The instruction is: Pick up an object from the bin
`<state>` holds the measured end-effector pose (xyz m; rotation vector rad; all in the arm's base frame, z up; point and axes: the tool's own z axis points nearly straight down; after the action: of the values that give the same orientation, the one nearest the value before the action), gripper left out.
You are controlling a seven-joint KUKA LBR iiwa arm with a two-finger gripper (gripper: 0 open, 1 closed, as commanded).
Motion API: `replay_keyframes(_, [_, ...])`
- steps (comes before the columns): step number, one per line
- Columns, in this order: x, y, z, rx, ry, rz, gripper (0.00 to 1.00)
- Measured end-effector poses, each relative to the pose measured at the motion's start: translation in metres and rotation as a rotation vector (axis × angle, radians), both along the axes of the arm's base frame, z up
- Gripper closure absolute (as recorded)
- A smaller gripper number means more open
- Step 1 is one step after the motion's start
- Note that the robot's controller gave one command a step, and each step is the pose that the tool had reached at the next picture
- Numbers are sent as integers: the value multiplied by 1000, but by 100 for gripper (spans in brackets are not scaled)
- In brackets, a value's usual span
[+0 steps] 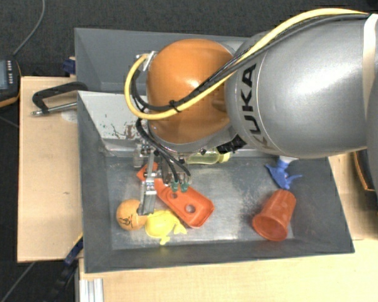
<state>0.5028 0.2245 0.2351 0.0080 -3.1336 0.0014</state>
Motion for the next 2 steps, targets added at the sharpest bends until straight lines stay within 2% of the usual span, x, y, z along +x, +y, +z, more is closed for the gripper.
replay_keyframes(1, [2, -2, 5, 2, -9, -4, 0])
replay_keyframes(2, [-7, -29, -66, 3, -6, 21, 0])
